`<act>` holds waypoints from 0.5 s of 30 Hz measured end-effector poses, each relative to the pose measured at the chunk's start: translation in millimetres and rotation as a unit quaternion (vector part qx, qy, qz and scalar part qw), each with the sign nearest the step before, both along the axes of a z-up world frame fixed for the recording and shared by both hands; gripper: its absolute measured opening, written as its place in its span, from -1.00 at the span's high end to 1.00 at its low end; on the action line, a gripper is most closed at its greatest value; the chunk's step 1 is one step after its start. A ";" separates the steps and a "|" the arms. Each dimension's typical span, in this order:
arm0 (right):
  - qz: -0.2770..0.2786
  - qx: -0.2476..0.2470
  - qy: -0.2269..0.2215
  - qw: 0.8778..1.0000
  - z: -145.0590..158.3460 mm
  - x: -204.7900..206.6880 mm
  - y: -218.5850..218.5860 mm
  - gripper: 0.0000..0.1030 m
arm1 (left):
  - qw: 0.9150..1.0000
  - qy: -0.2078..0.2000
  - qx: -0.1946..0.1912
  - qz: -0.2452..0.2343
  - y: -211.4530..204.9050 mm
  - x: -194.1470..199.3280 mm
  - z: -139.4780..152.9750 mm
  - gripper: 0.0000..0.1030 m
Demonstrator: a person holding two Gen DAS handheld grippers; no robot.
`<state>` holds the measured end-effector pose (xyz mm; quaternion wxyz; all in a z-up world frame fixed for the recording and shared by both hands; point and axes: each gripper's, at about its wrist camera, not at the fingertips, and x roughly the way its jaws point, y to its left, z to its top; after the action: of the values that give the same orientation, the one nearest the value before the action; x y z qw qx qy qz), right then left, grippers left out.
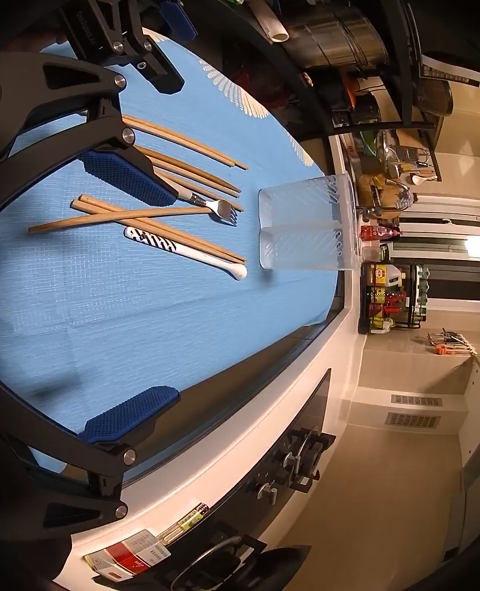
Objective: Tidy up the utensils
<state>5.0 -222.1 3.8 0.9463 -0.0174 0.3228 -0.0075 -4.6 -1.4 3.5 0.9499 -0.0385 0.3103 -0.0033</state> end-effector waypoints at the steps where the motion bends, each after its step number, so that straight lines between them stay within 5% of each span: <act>1: 0.000 0.000 0.007 1.000 -0.5 1.6 -0.1 -0.87 | 1.000 0.000 -0.002 0.002 0.8 -0.1 -0.3 -0.86; 15: 0.001 -0.001 -0.014 1.000 -0.5 -1.9 2.5 -0.87 | 1.000 -0.005 -0.005 -0.001 2.0 -1.0 -1.6 -0.86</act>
<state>3.0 -219.5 3.3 0.9507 -0.0180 0.3095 -0.0072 -5.6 0.5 1.9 0.9512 -0.0426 0.3056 -0.0057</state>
